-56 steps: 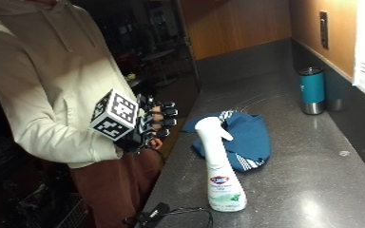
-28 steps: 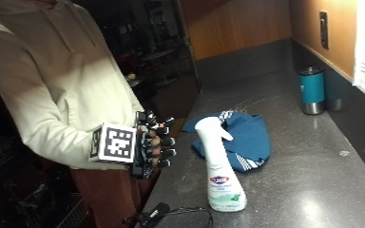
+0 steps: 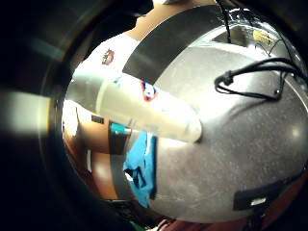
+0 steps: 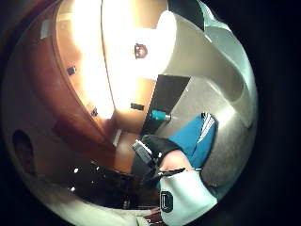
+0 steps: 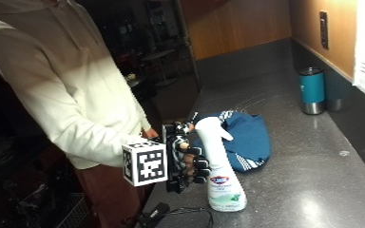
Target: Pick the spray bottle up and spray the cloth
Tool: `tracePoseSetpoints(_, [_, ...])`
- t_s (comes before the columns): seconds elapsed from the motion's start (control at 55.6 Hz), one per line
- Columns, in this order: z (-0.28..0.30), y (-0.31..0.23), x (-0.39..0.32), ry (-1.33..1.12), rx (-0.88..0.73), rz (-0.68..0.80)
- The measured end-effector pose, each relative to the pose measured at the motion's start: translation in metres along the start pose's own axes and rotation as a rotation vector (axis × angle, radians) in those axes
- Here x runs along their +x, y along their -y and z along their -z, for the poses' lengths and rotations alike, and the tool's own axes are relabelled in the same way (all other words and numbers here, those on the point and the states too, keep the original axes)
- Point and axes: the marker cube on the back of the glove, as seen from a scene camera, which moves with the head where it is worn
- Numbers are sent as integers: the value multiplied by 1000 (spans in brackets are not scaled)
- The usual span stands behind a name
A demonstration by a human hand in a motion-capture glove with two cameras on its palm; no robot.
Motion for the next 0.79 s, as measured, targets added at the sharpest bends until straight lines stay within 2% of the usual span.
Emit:
tracePoseSetpoints(0.378, [-30, 42, -8, 116, 75, -63])
tracePoseSetpoints(0.558, [-38, 62, -11, 128, 54, -105])
tracePoseSetpoints(0.684, [-50, 73, -12, 114, -6, -112])
tracePoseSetpoints(0.792, [-63, 84, -19, 69, -119, -95])
